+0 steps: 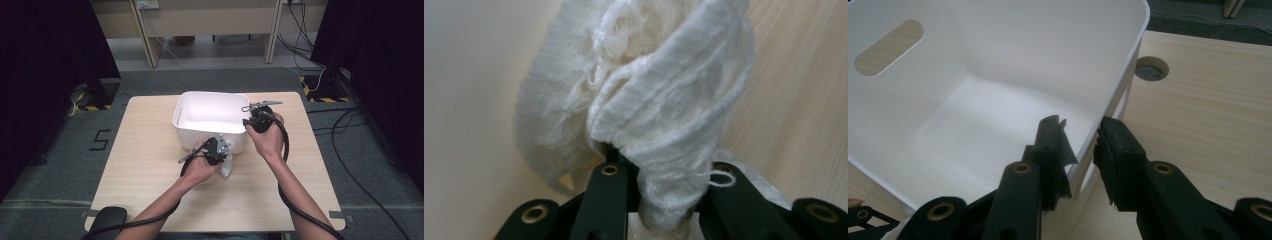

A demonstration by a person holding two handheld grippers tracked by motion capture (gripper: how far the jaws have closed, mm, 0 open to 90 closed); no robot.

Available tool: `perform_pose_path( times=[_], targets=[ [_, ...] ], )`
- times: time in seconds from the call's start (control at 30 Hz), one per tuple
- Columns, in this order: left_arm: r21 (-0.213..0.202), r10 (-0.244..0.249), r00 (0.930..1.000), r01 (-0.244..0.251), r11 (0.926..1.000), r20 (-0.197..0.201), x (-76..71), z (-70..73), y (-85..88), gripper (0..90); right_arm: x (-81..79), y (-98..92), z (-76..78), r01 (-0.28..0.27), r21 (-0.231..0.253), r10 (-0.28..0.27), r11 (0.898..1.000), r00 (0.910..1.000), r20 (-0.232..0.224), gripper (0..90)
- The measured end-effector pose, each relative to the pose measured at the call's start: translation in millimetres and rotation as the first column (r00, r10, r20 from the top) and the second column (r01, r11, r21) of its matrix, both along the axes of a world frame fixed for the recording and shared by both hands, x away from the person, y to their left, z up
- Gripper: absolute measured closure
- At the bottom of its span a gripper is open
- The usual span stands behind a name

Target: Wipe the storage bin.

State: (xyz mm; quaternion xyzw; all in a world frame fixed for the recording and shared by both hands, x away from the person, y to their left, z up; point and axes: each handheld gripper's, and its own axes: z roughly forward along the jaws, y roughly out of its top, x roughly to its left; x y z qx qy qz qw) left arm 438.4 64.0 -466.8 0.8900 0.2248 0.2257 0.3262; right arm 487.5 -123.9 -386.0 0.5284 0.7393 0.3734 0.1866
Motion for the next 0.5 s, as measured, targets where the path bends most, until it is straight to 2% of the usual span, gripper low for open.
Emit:
perform_pose_path(
  times=[0.5],
  targets=[
    [-0.003, -0.010, 0.9999, 0.010, 0.9999, -0.007, -0.1, -0.3, -13.0, 77.9, 0.3, -0.5, -0.1, -0.002, 0.002, 0.002, 1.000, 1.0000, 0.000, 71.5]
  ],
)
